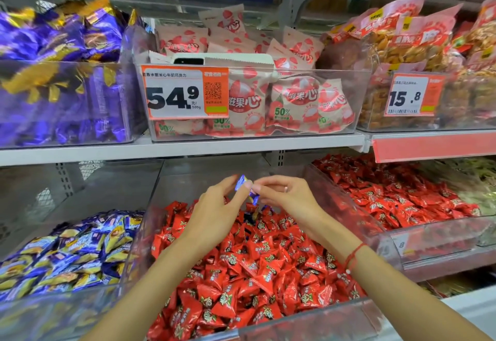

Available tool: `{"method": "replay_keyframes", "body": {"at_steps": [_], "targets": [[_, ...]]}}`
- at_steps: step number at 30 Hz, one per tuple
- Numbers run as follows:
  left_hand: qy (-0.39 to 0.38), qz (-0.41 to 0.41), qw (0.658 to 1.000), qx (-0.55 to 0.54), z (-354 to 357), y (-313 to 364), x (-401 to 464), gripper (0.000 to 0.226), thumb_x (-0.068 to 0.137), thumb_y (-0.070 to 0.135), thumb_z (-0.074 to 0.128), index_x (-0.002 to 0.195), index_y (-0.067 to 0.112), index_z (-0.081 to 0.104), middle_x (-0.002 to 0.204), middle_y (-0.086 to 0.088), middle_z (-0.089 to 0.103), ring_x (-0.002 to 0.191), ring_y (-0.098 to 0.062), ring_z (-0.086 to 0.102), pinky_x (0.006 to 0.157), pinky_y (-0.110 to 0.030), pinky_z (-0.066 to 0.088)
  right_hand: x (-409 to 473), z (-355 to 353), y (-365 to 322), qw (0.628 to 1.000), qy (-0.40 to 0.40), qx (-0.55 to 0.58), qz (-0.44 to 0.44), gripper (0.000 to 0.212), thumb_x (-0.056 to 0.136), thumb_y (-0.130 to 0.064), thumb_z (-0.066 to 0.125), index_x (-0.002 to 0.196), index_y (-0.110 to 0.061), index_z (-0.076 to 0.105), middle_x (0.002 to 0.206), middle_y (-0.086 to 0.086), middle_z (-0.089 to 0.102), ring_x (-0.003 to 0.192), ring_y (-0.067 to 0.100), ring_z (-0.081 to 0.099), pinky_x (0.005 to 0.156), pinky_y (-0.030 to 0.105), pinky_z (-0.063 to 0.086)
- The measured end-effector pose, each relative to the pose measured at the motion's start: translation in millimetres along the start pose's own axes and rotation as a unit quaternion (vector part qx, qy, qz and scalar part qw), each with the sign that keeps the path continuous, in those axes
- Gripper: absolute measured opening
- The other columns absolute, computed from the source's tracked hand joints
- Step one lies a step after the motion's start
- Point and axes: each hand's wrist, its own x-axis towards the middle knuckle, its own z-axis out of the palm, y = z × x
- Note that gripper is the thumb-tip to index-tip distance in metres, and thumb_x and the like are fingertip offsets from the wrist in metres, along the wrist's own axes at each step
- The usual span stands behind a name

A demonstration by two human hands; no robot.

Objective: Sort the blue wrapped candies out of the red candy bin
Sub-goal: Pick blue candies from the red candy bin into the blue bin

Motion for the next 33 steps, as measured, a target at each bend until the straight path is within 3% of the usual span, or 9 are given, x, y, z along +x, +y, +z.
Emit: {"method": "replay_keyframes", "body": {"at_steps": [2, 4, 7, 10, 13, 19, 25, 29, 33], "targets": [[0.054, 0.001, 0.998, -0.036, 6.7, -0.4, 2.4, 0.022, 0.097, 0.040, 0.050, 0.101, 0.033, 0.070, 0.086, 0.017, 0.073, 0.084, 0.007, 0.064, 0.078, -0.011, 0.044, 0.5, 4.0, 1.6, 0.999, -0.020, 0.047, 0.008, 0.015, 0.088, -0.010, 0.067, 0.102, -0.008, 0.071, 0.093, 0.010, 0.075, 0.085, 0.019, 0.072, 0.076, 0.022, 0.056], [0.101, 0.000, 0.992, -0.073, 11.4, -3.6, 1.1, 0.022, 0.099, 0.031, 0.050, 0.088, 0.029, 0.070, 0.068, 0.024, 0.068, 0.074, 0.010, 0.065, 0.064, -0.005, 0.041, 5.3, 1.7, 3.6, 0.998, -0.026, 0.061, 0.024, 0.014, 0.092, -0.007, 0.061, 0.104, -0.009, 0.067, 0.096, 0.010, 0.074, 0.086, 0.020, 0.072, 0.075, 0.022, 0.056], [0.136, -0.033, 0.984, -0.112, 15.3, -11.1, 0.6, 0.024, 0.100, 0.028, 0.048, 0.088, 0.020, 0.066, 0.067, 0.010, 0.069, 0.070, -0.010, 0.068, 0.070, -0.025, 0.054, 24.8, -5.6, 15.0, 0.982, 0.023, -0.188, 0.008, 0.017, 0.092, -0.004, 0.056, 0.099, -0.013, 0.069, 0.101, 0.009, 0.073, 0.084, 0.015, 0.070, 0.079, 0.023, 0.056], [0.153, -0.067, 0.974, -0.156, 13.5, -12.1, 4.5, 0.021, 0.101, 0.023, 0.046, 0.086, 0.028, 0.060, 0.086, -0.001, 0.070, 0.079, -0.026, 0.064, 0.086, -0.050, 0.051, 45.0, -6.7, 30.4, 0.865, -0.072, -0.495, -0.025, 0.024, 0.089, -0.016, 0.058, 0.107, -0.025, 0.071, 0.110, -0.002, 0.071, 0.102, 0.016, 0.064, 0.090, 0.030, 0.050], [0.174, -0.100, 0.951, -0.233, 6.1, -9.2, 7.4, 0.022, 0.101, 0.015, 0.045, 0.087, 0.024, 0.059, 0.092, 0.001, 0.067, 0.083, -0.008, 0.064, 0.079, -0.031, 0.054, 56.9, 3.2, 45.9, 0.765, -0.169, -0.620, -0.032, 0.038, 0.087, -0.019, 0.058, 0.122, -0.034, 0.063, 0.126, 0.001, 0.060, 0.115, 0.024, 0.057, 0.089, 0.033, 0.047], [0.172, -0.118, 0.939, -0.275, 0.1, -8.0, 6.9, 0.020, 0.101, 0.015, 0.045, 0.088, 0.019, 0.060, 0.089, 0.002, 0.069, 0.083, -0.009, 0.067, 0.074, -0.025, 0.053, 67.3, 14.7, 60.7, 0.700, -0.172, -0.687, -0.088, 0.030, 0.089, -0.022, 0.061, 0.118, -0.022, 0.066, 0.125, 0.007, 0.060, 0.112, 0.031, 0.058, 0.083, 0.033, 0.045], [0.155, -0.131, 0.939, -0.278, -1.1, -9.7, 8.4, 0.020, 0.102, 0.018, 0.044, 0.088, 0.020, 0.058, 0.098, -0.003, 0.067, 0.086, -0.014, 0.066, 0.082, -0.031, 0.054, 57.9, -18.6, 36.7, 0.817, -0.162, -0.553, -0.032, 0.025, 0.086, -0.033, 0.069, 0.108, -0.023, 0.073, 0.112, 0.000, 0.068, 0.103, 0.020, 0.062, 0.084, 0.028, 0.047], [0.149, -0.145, 0.933, -0.292, -1.6, -11.8, 11.4, 0.021, 0.102, 0.014, 0.041, 0.087, 0.019, 0.054, 0.100, -0.007, 0.064, 0.084, -0.012, 0.066, 0.079, -0.031, 0.053, 33.3, -30.6, 18.9, 0.948, -0.138, -0.286, 0.026, 0.020, 0.081, -0.018, 0.076, 0.101, -0.012, 0.075, 0.083, -0.006, 0.074, 0.075, 0.003, 0.068, 0.072, 0.019, 0.053], [0.120, -0.153, 0.938, -0.288, 3.2, -12.2, 12.8, 0.021, 0.103, 0.015, 0.038, 0.087, 0.019, 0.052, 0.101, -0.006, 0.060, 0.092, -0.019, 0.065, 0.080, -0.034, 0.054, 17.2, -17.1, 7.7, 0.990, -0.093, -0.043, 0.092, 0.024, 0.082, -0.010, 0.073, 0.105, -0.006, 0.070, 0.087, 0.006, 0.075, 0.077, 0.011, 0.069, 0.070, 0.019, 0.055]]}}
